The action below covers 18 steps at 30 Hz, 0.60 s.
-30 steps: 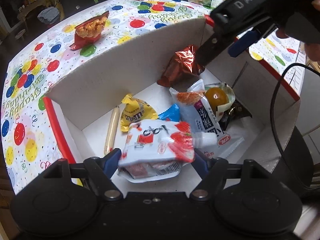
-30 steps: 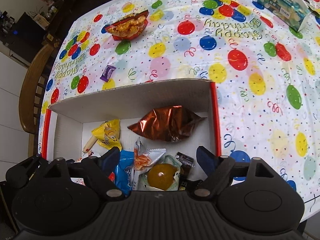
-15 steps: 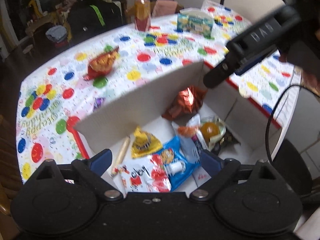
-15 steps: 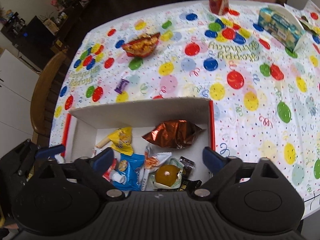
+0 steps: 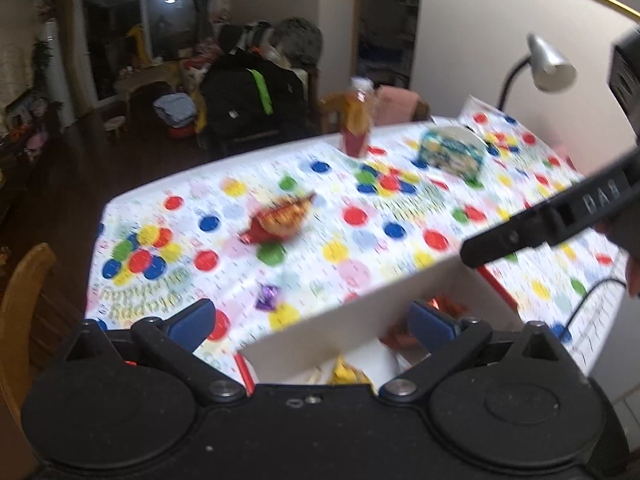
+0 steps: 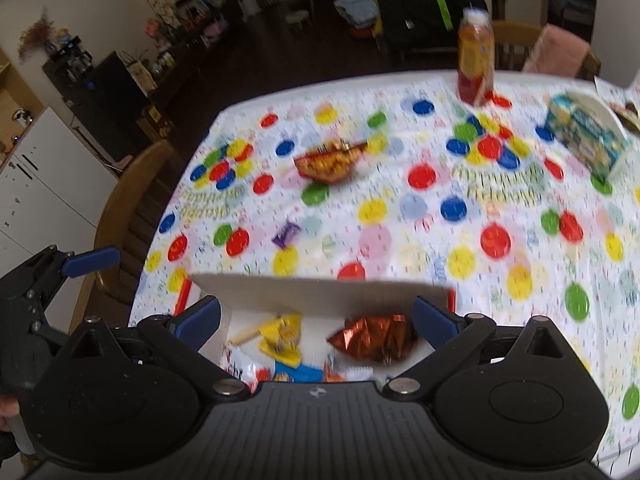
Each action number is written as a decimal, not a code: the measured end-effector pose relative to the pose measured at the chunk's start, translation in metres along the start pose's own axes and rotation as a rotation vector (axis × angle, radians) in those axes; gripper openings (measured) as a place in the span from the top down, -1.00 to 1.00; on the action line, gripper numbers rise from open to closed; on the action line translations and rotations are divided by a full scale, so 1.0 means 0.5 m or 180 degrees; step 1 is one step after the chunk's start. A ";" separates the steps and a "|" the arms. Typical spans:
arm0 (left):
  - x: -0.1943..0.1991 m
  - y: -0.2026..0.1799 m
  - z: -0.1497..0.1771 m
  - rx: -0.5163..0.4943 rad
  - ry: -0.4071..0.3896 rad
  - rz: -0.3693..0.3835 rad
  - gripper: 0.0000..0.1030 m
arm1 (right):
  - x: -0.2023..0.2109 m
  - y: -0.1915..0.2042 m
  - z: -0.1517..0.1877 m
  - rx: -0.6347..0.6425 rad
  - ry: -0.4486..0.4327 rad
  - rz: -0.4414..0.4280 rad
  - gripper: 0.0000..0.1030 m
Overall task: Organize snacks
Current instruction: 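Move both tools back over the remaining snacks on the table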
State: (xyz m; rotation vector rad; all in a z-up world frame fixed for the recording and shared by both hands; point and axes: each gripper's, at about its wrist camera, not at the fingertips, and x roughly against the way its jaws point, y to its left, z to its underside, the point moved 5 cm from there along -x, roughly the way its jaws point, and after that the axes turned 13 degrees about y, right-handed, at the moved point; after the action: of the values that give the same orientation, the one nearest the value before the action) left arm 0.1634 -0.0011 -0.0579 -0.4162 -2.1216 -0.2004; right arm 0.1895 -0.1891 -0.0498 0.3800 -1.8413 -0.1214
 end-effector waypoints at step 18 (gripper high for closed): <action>-0.097 0.123 -0.122 0.0204 0.0105 -0.0267 -0.99 | -0.050 -0.005 -0.215 0.0094 0.0008 0.0081 -0.99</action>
State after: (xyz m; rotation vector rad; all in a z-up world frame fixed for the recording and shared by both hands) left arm 0.2586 0.0274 -0.0658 -0.2847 -2.1087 -0.1855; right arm 0.2980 -0.1719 -0.0408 0.3767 -1.8465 -0.0763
